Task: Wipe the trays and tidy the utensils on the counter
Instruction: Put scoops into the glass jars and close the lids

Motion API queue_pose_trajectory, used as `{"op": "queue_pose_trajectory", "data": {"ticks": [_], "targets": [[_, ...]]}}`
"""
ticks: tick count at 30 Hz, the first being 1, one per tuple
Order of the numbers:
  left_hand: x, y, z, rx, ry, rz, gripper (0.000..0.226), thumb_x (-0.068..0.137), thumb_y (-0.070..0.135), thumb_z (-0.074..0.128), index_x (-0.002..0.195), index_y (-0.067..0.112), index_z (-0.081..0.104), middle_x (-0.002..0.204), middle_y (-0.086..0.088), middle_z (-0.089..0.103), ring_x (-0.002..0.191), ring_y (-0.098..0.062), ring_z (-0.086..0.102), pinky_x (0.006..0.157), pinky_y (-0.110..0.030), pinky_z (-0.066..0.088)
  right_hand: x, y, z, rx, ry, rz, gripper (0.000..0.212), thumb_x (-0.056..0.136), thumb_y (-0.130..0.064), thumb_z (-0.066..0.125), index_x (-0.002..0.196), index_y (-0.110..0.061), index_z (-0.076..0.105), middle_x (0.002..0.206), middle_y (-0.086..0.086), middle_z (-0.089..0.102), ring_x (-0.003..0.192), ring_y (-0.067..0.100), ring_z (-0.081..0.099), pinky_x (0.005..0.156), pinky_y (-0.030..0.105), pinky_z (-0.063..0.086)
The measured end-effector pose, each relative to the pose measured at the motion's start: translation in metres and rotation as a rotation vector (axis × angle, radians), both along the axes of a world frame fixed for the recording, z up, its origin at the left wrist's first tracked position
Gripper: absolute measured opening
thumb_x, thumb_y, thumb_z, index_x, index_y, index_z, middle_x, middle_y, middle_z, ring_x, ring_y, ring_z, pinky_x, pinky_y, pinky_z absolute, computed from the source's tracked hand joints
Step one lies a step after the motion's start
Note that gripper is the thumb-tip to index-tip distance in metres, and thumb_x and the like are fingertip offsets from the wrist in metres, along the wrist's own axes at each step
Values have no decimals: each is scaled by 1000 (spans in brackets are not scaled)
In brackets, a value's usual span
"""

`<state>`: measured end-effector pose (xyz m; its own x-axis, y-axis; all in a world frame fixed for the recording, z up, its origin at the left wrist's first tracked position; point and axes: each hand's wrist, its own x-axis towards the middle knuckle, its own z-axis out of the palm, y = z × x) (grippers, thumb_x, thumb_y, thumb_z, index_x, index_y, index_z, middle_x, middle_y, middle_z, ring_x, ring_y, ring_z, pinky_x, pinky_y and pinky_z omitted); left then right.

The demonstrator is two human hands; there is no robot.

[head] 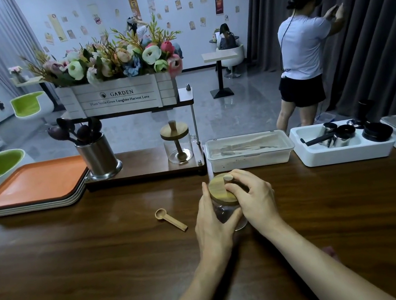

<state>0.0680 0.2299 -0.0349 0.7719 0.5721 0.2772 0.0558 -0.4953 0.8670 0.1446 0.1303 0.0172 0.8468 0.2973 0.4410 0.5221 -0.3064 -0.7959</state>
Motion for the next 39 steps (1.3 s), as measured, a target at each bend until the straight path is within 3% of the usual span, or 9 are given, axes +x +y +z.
{"op": "queue_pose_trajectory", "data": {"ticks": [3, 7, 10, 13, 22, 25, 29, 34, 39], "targets": [[0, 0, 1, -10, -11, 0, 108, 80, 41, 84, 162, 37, 14, 124, 33, 48, 113, 19, 50, 88, -1, 37, 0, -1, 0, -8, -51, 15, 25, 90, -17, 73, 114, -19, 76, 124, -9, 70, 118, 2, 61, 100, 13, 44], [1, 1, 1, -10, -10, 6, 108, 79, 42, 85, 162, 35, 16, 124, 31, 50, 116, 13, 54, 90, -5, 39, 0, -2, 1, 14, -84, 23, 24, 89, -13, 74, 112, -16, 77, 122, -8, 70, 113, -5, 56, 95, -1, 33], [0, 1, 1, -16, -7, 6, 109, 78, 45, 85, 162, 35, 17, 128, 29, 51, 120, 7, 55, 93, -7, 41, 3, -2, 0, 11, -60, 29, 23, 89, -16, 74, 112, -18, 77, 122, -10, 70, 114, -3, 59, 96, 2, 37], [-1, 0, 3, -3, -7, 10, 109, 77, 48, 85, 161, 37, 16, 132, 36, 44, 124, 22, 42, 97, -4, 35, 5, -4, 11, 109, -71, 49, 18, 90, -13, 72, 107, -18, 77, 109, -19, 71, 106, -2, 64, 93, 18, 49], [-2, -2, 10, 9, -13, -4, 108, 78, 41, 87, 162, 24, 21, 132, 39, 40, 116, 36, 32, 92, 6, 26, 55, -26, 21, 147, -57, -3, 17, 91, -15, 72, 107, -16, 77, 105, -16, 72, 103, -1, 63, 91, 9, 42], [-5, -1, 9, 12, -14, -4, 106, 78, 43, 87, 161, 29, 22, 137, 33, 44, 119, 34, 33, 93, 5, 27, 61, -42, -3, 93, 26, -100, 16, 89, -19, 74, 105, -19, 77, 104, -14, 72, 103, 4, 64, 87, 6, 39], [-12, 5, 7, 23, -12, 19, 100, 77, 47, 86, 158, 28, 32, 146, 25, 43, 128, 27, 32, 100, 2, 27, 70, -53, -23, -78, 137, -132, 14, 88, -26, 74, 102, -22, 74, 104, -10, 71, 102, 15, 64, 83, 26, 41], [-28, 13, 1, 24, -34, 51, 96, 75, 48, 86, 155, 28, 37, 153, 14, 48, 141, -2, 42, 116, -34, 42, 70, -57, -32, -270, 212, -140, 15, 92, -30, 70, 105, -24, 69, 115, -6, 67, 110, 21, 59, 83, 32, 35], [-46, 17, -2, 22, -57, 54, 95, 72, 60, 81, 153, 40, 36, 150, 17, 51, 139, 3, 44, 112, -23, 40, 69, -53, -40, -362, 213, -122, 11, 93, -31, 68, 103, -25, 66, 119, -8, 64, 112, 21, 59, 80, 31, 33]]}}
